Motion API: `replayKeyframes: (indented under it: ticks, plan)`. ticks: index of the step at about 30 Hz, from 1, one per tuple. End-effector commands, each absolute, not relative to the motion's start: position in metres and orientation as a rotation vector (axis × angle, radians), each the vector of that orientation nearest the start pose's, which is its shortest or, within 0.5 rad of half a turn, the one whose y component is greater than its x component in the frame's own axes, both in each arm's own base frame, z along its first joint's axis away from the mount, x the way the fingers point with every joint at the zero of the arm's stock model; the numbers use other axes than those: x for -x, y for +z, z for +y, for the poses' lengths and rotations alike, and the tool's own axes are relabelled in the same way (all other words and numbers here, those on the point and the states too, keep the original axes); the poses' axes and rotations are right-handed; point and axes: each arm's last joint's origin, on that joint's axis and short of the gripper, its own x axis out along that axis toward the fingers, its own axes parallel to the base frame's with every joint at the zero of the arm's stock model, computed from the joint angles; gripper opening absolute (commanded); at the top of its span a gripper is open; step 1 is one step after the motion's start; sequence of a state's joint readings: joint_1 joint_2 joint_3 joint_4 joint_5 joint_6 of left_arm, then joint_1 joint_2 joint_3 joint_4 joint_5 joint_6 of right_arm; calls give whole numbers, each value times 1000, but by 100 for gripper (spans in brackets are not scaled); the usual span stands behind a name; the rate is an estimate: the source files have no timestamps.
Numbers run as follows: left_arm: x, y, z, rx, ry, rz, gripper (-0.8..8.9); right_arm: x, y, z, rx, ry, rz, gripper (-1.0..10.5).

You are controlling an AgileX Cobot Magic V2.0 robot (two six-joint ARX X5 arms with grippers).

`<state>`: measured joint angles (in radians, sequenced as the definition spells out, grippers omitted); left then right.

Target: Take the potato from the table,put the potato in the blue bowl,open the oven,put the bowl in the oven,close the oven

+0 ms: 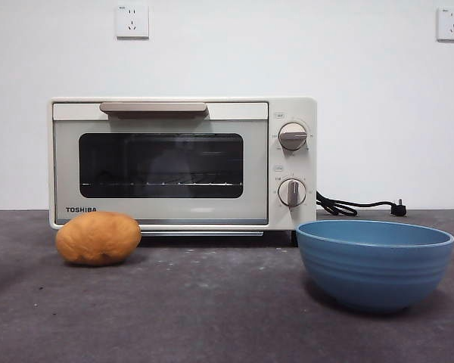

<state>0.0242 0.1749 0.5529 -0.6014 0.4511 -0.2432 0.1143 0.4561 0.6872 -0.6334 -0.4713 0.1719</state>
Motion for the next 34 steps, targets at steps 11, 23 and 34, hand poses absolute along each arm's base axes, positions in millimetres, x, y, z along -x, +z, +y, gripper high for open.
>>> replayKeyframes:
  ticks: [11,23,34]
  plan:
    - [-47,323,-17,198,-612,412,-8,-72,345,32,-23,754,610,-12]
    - [-42,331,-18,165,-625,405,-8,-70,346,34,-34,773,632,412]
    - [-42,331,-18,162,-626,404,-8,-75,347,36,-52,798,630,599]
